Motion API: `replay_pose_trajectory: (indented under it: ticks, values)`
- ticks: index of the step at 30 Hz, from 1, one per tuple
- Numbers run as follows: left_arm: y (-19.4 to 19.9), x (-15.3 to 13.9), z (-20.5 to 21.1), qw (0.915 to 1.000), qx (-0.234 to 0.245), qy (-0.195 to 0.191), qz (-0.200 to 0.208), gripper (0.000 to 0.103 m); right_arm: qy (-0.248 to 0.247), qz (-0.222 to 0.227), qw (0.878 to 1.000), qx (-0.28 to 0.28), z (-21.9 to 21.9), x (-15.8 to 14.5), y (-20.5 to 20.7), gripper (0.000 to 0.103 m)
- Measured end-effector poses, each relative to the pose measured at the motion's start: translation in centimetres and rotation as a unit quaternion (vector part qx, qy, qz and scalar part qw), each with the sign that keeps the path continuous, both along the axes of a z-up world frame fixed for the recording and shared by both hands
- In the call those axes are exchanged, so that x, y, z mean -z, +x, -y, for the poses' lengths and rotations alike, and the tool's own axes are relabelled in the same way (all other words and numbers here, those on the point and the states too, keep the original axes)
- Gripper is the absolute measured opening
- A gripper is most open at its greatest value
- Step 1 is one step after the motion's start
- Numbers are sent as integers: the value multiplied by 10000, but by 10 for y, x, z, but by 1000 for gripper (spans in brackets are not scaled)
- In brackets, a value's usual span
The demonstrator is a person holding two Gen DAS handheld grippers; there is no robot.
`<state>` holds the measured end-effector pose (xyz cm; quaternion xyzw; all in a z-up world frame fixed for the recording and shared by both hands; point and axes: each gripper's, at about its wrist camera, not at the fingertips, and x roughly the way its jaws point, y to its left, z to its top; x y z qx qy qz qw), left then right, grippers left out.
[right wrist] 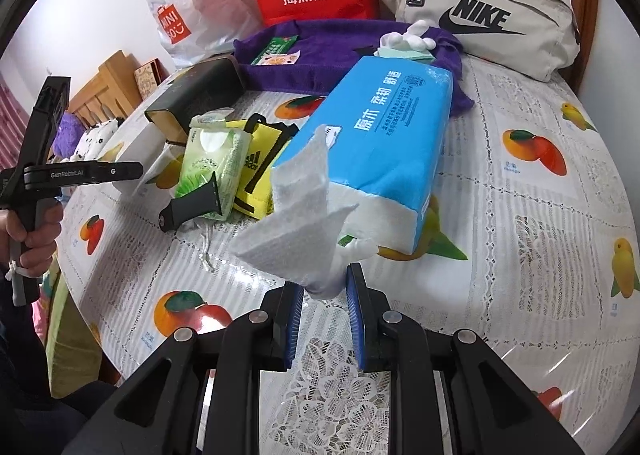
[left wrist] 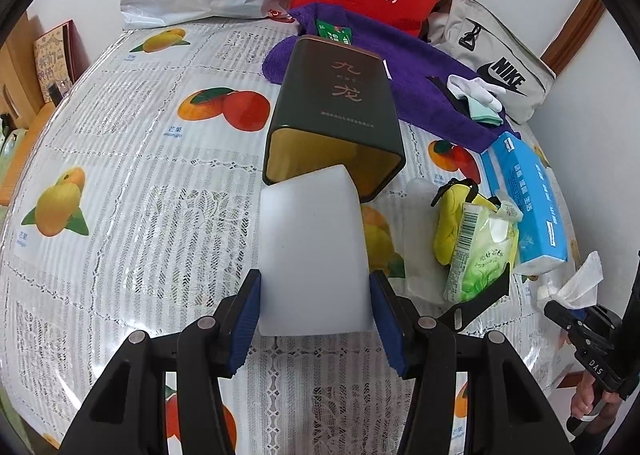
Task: Organize soft objects
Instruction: 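Carry the white tissue with the right gripper while the left gripper carries the foam block to the towel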
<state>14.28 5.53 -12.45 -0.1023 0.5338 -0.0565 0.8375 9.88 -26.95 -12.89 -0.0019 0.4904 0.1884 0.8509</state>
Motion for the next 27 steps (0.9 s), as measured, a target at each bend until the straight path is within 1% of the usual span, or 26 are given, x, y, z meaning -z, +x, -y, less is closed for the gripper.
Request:
replay_pose_trajectory:
  ticks: [7,11,14,18,21,27]
  values:
    - [-2,-12,-6,10000,-41,-33,78,51,65,82,9999,-28,1,-14,1,21]
    - [-3,-26,-10,9998,-54,-2,214,51,137,193,9997,-80,-1,-25,4,21]
    - [-1,-37,-13,9994,-77,-68,323,51,259,277,9992,-102,-1,-36,7,21]
    - [5,-49,-16,9989,-113,-37,443,51,354,428,9984,-102,0,-48,13,21]
    - [11,-57,-17,9985,-136,-20,535,51,301,558,9979,-98,1,-55,20,21]
    - [28,-68,-19,9978,-215,7,633,51,247,583,9980,-19,7,-59,43,21]
